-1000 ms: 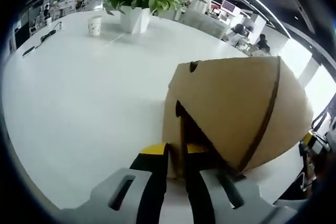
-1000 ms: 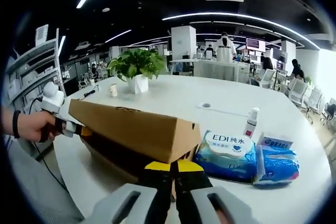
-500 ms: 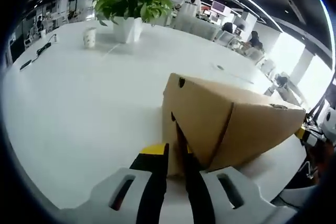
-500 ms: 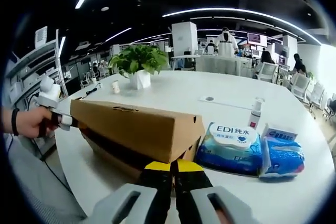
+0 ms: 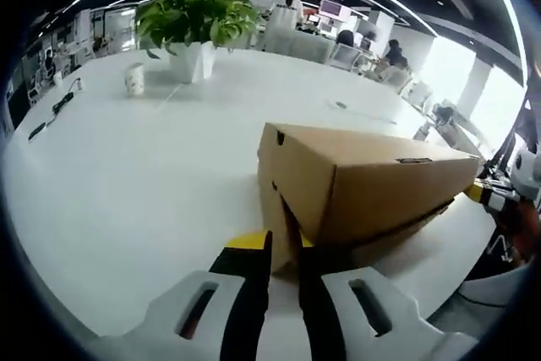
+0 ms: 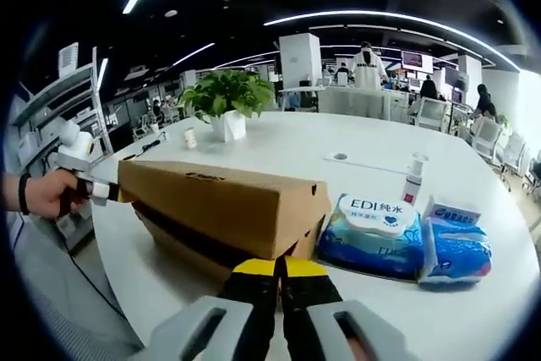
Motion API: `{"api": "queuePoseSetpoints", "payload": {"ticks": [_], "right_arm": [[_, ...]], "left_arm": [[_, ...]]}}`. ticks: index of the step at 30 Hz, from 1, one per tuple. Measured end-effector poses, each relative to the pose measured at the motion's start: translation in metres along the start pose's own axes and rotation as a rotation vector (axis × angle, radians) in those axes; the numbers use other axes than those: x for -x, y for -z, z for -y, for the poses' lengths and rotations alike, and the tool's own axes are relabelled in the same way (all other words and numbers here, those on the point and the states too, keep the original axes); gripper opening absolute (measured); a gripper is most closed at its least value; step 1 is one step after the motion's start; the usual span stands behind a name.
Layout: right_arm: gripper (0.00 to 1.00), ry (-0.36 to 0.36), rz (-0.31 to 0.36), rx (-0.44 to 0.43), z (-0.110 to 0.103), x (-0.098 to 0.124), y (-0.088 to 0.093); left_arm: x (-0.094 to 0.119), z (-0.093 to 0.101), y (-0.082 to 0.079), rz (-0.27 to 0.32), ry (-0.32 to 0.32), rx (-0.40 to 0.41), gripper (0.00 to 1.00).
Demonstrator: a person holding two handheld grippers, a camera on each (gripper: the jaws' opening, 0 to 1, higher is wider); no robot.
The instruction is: Operate the shoe box by opening the lid, removing the specified soft item, and placing it in the target area until the item is outside and the box remains undamaged.
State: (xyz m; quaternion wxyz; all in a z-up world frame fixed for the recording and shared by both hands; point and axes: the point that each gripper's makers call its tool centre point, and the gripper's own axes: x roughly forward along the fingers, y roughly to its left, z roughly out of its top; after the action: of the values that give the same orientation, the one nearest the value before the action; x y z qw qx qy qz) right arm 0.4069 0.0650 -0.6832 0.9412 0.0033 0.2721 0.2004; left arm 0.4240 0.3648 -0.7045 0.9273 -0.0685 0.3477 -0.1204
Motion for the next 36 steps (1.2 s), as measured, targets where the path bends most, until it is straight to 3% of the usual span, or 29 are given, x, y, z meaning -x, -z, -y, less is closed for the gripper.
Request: {"api": "queuePoseSetpoints", "payload": {"ticks": [17,26,36], "right_arm": [[0.0,-0.019,-0.029,0.014,-0.004,0.0,0.011],[0.0,-0.022,-0.039,0.017,-0.002,0.0,0.016],[0.0,-0.028,-0.061,0.015,-0.001,0.001,0.025]], "left_arm": [[0.017,-0.006,0.008,0.004,-0.004,-0.02,0.09],[0.027,0.009,0.01,0.004,0.009,-0.029,0.09],[0.028,0.009,0.015,-0.008,0.013,-0.032,0.09]]}}
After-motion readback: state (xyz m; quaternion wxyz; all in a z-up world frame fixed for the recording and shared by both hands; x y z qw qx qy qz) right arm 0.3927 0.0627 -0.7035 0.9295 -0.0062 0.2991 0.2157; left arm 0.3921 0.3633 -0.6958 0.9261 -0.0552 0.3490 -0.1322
